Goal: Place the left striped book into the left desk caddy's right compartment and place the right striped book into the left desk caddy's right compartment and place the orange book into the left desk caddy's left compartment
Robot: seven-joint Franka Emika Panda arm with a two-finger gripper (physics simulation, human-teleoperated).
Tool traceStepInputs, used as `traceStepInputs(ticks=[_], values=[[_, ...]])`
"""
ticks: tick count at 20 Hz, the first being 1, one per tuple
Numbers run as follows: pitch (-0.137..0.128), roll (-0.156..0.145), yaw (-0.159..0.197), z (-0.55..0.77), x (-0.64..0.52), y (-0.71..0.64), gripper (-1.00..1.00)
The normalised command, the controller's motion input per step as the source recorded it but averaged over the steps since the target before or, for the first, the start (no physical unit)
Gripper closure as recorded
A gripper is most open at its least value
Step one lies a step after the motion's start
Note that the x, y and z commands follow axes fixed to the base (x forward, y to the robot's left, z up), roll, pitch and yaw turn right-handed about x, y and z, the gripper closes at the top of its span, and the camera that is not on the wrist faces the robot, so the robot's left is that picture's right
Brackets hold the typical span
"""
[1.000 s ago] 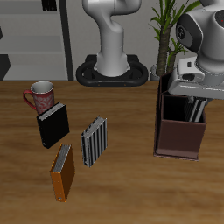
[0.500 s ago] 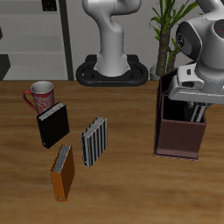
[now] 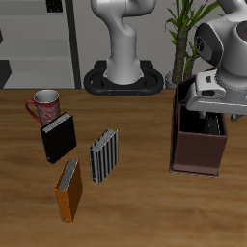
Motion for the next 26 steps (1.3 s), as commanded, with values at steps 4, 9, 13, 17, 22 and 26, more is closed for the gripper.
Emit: traceStepInputs(ticks=[4,9,13,17,22,26], values=[[-0.026,-0.01,0.005,0.17,-0.05,-0.02,-1.0],[-0.028,-0.017,0.016,0.2,-0.01,-0.13,-1.0],[-0.03,-0.047,-0.005,0.3,0.06,-0.44,-1.0],[-0.036,-0.061,0.029,0.29,0.07,-0.57,-1.0],[-0.054,-0.045,-0.01,0.23,0.2,-0.64,-1.0],[-0.046,-0.057,-0.01,0.06,0.23,-0.65,-1.0]])
